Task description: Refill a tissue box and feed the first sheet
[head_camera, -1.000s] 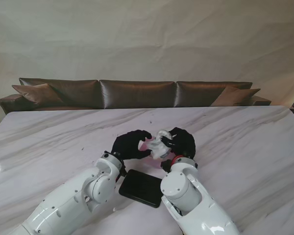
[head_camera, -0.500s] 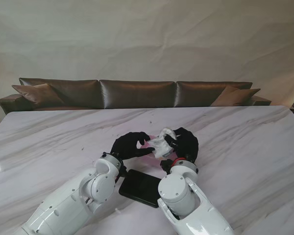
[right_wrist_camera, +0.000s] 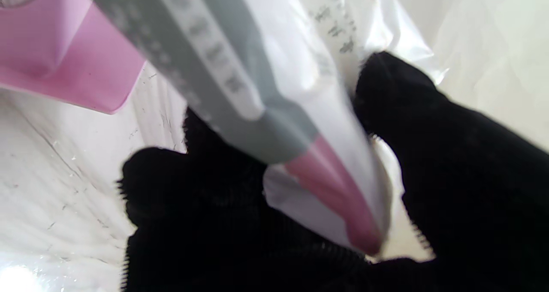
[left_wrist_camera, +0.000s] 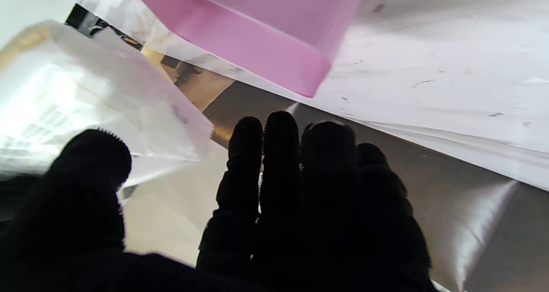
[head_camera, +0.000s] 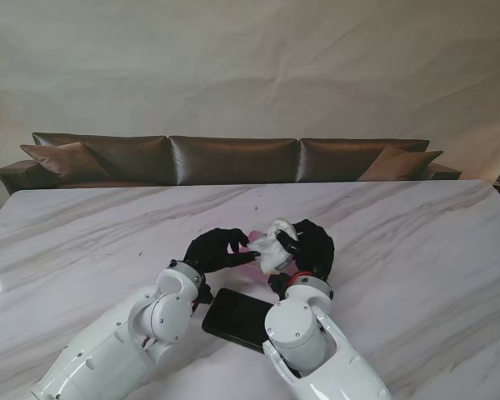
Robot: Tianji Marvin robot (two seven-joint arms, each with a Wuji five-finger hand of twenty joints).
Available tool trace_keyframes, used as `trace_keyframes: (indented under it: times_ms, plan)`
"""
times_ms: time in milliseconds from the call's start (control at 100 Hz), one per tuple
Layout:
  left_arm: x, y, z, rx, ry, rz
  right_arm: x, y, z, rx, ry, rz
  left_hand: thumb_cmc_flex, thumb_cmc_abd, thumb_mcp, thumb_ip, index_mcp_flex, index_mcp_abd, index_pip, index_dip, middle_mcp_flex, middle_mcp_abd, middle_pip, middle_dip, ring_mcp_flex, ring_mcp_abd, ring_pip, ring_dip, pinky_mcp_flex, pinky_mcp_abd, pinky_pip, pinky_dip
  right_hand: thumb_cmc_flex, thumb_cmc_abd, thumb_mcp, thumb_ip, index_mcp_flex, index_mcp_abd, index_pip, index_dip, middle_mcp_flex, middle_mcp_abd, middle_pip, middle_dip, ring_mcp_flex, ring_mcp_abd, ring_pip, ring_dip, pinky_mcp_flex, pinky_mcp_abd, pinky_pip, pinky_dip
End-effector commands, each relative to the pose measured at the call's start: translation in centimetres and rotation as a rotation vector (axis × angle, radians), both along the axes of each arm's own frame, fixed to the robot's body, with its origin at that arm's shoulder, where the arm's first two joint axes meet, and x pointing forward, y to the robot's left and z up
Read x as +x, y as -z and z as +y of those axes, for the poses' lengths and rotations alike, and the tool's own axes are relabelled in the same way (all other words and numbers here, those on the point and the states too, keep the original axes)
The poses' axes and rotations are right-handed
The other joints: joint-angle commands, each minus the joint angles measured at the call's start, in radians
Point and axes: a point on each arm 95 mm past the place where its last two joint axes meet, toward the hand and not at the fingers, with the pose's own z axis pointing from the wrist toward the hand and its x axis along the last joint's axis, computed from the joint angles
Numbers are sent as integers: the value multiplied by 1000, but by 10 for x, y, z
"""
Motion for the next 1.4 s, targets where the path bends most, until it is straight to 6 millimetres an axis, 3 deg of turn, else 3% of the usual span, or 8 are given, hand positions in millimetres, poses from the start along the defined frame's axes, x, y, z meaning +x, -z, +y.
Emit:
trace_keyframes:
  times_ms: [0, 280, 470, 930, 1060, 1170, 1300, 1390]
  plan:
    - [0, -2, 6, 10, -9, 17, -2, 0, 1, 3, -13, -4, -20, 46, -45, 1, 8, 27, -14, -14, 9, 18, -5, 10, 15, 110, 43, -4, 63, -283, 2624, -11, 47, -4, 69, 50, 49, -62, 73, 19, 52, 48, 21, -20, 26, 35, 50, -7, 21, -40, 64, -12]
    - [-5, 2, -1, -69, 41, 103, 1, -3, 2, 12, -4, -20, -68, 98, -131, 116, 66, 36, -16, -13, 55, 42, 4, 21, 4, 173, 50, -1, 55, -257, 2635, -6, 47, -3, 69, 50, 48, -63, 72, 20, 52, 48, 21, -21, 26, 35, 50, -8, 21, -40, 65, -14]
    - [-5, 7, -7, -81, 72, 128, 1, -5, 7, 30, -4, -30, -80, 94, -123, 134, 68, 40, -26, -20, 53, 45, -1, 20, 14, 137, 45, -10, 55, -257, 2635, -6, 47, -3, 69, 50, 47, -60, 71, 20, 52, 49, 21, -21, 26, 35, 50, -9, 21, -40, 65, -15]
    - [2, 12, -16, -218, 78, 120, -6, -1, 11, 62, -10, -35, -70, 92, -108, 145, 39, 58, -54, -36, 28, 48, -10, 14, 0, 171, 50, -6, 41, -244, 2635, -5, 48, -5, 71, 50, 48, -58, 71, 21, 53, 51, 22, -21, 26, 36, 51, -10, 23, -42, 67, -17]
    - [0, 13, -20, -282, 105, 138, -5, -1, 14, 74, -9, -36, -59, 53, 44, 225, 49, 47, -27, -25, 44, 34, 5, 18, 5, 165, 54, -9, 39, -231, 2648, -4, 48, -4, 71, 50, 48, -59, 71, 21, 52, 50, 22, -21, 26, 35, 51, -10, 23, -42, 67, -18]
    - [-2, 14, -24, -341, 108, 131, -5, 0, 16, 82, -9, -36, -20, 9, 260, 254, 56, 13, 55, 31, 79, 8, 44, 45, 26, 150, 72, -12, 59, -232, 2668, -12, 47, -3, 71, 50, 48, -60, 71, 22, 52, 50, 22, -21, 26, 35, 51, -10, 23, -41, 67, -18]
    - [-3, 14, -27, -352, 95, 102, -5, 1, 18, 96, -2, -31, 116, -176, 530, 86, 34, -85, 217, 66, 148, -40, 79, 163, 62, 127, 98, -24, 97, -246, 2689, -35, 48, -3, 72, 51, 48, -60, 71, 22, 53, 49, 23, -20, 26, 35, 51, -10, 22, -41, 67, -19]
    - [-3, 13, -29, -351, 71, 63, -5, 2, 18, 98, 0, -27, 193, -189, 611, 8, 82, -121, 277, 87, 241, -53, 75, 204, 121, 124, 124, -44, 159, -244, 2714, -50, 47, -2, 71, 51, 48, -58, 71, 22, 52, 49, 23, -20, 26, 35, 51, -10, 22, -43, 67, -19]
